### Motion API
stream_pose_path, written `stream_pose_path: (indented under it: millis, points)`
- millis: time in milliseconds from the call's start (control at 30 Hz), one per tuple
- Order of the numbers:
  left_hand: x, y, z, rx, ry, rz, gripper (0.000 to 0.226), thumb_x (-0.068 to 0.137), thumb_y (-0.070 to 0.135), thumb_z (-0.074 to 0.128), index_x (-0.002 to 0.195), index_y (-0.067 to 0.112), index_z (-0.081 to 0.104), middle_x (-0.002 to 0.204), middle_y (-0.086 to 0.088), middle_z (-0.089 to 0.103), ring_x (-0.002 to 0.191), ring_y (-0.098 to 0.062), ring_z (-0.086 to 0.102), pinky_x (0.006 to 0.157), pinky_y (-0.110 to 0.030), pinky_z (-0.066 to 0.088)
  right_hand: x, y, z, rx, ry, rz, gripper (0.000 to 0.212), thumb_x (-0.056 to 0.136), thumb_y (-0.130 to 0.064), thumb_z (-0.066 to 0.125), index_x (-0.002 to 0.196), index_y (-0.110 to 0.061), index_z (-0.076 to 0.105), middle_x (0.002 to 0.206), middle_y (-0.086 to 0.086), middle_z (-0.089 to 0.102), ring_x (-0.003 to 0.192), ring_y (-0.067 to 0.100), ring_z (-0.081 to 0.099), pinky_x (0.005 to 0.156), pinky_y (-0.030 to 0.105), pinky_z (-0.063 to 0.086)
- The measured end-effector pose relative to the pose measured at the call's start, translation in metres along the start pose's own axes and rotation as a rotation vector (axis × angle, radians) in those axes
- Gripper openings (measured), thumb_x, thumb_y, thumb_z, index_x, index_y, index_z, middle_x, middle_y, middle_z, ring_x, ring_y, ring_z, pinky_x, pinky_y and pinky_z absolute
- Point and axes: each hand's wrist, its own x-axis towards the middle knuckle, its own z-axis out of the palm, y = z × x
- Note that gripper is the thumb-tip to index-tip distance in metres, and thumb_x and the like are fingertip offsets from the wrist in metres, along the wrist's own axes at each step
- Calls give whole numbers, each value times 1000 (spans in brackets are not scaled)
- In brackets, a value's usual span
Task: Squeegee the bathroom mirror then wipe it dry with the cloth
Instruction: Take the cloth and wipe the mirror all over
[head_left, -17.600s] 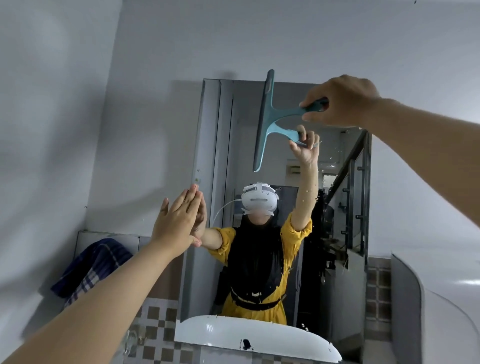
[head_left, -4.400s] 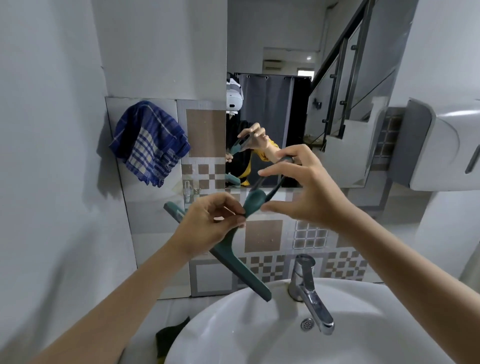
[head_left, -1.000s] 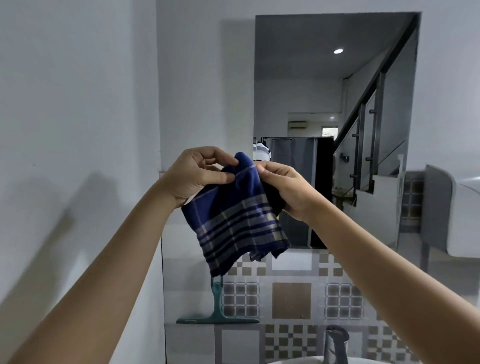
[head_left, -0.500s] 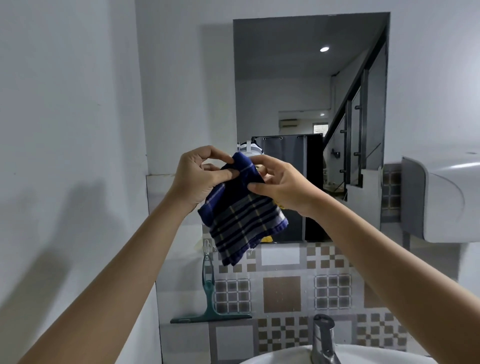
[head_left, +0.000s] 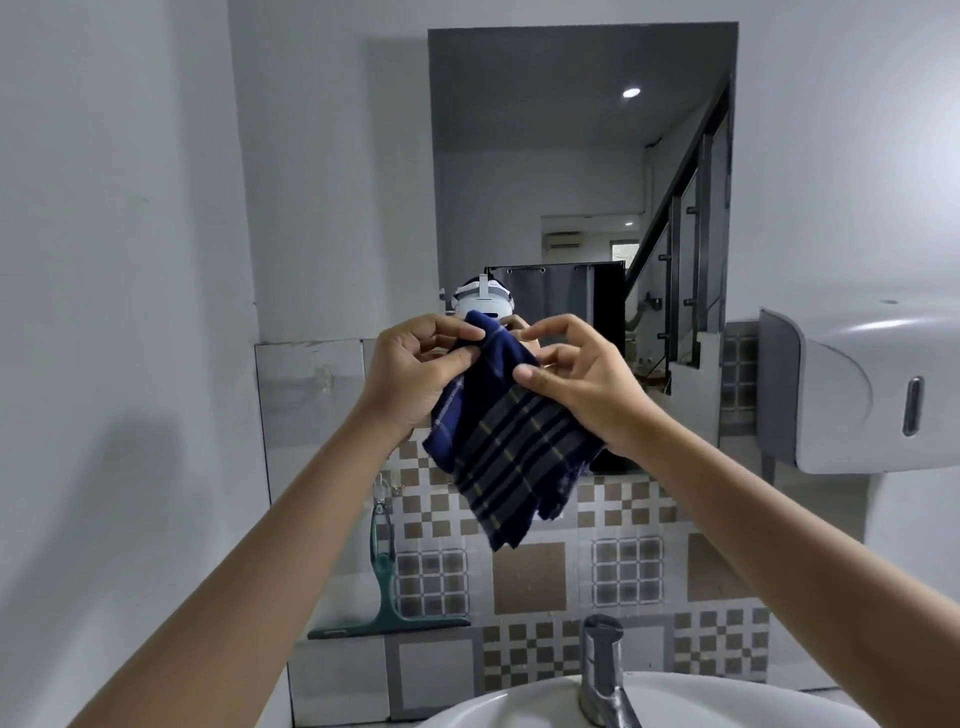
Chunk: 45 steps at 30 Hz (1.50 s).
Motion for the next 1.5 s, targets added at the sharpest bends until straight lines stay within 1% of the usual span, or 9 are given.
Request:
stream_pose_path:
  millis: [100,367,567,800,1000,1167,1300,1400,1500]
  points:
    - [1,-1,11,-1,36,-16,25,77,-5,67,76,19,72,74,7,73,76,-13,67,80,-27,54,-14,14,-10,49,-124,50,40,65,-22,82,97,-30,60,101,27,65,88,29,64,84,50,56]
    - [2,3,38,122,37,11,26,80,-3,64,79,22,71,80,7,71,79,-10,65,77,-20,51,-19,24,-48,32,-78,57,31,74,4,75,84,-25,71,103,14,69,93,26,68,82,40,58]
    - [12,4,62,347,-21,73,22,85,-1,58,82,20,66,86,1,67,78,-8,61,77,-18,52,15,-3,-99,-438,-125,58,22,88,-18,67,89,-39,72,121,-4,62,105,18,63,85,42,57]
    - [70,6,91,502,147,236,18,84,1,58,86,18,63,85,14,61,80,7,56,74,-5,42,49,-19,-127,575,-92,297,36,82,-21,65,117,-13,59,115,15,63,97,27,67,81,38,59]
    - [128,20,104,556,147,281,15,85,3,54,90,13,64,90,10,61,86,-7,57,75,-6,41,68,-27,-123,582,17,135,60,80,2,65,129,-30,54,126,12,58,110,34,64,90,54,53]
    - [169,32,90,469,-1,271,16,90,15,55,105,16,60,95,15,57,92,-11,59,79,-27,52,120,-55,-134,553,278,56,43,88,9,55,119,-19,62,119,12,60,94,27,69,69,36,60]
    - [194,10,72,640,-3,207,34,89,30,55,119,12,53,119,-6,51,98,-10,51,74,-10,39,184,-81,-143,214,788,-177,39,85,-11,64,121,-25,55,118,-3,61,97,6,63,91,34,55]
    - [201,-20,51,819,51,234,51,81,39,63,122,12,48,129,-12,43,115,-20,46,97,-29,41,228,-94,-138,-170,864,-466,34,88,-24,64,120,-17,56,99,-21,59,85,-16,55,89,16,49]
    - [204,-39,32,1074,72,212,75,73,58,61,129,14,37,148,-12,24,132,-32,31,107,-52,31,277,-75,-140,-509,837,-496,29,91,-42,52,108,-23,64,100,-21,62,96,-5,58,111,51,31]
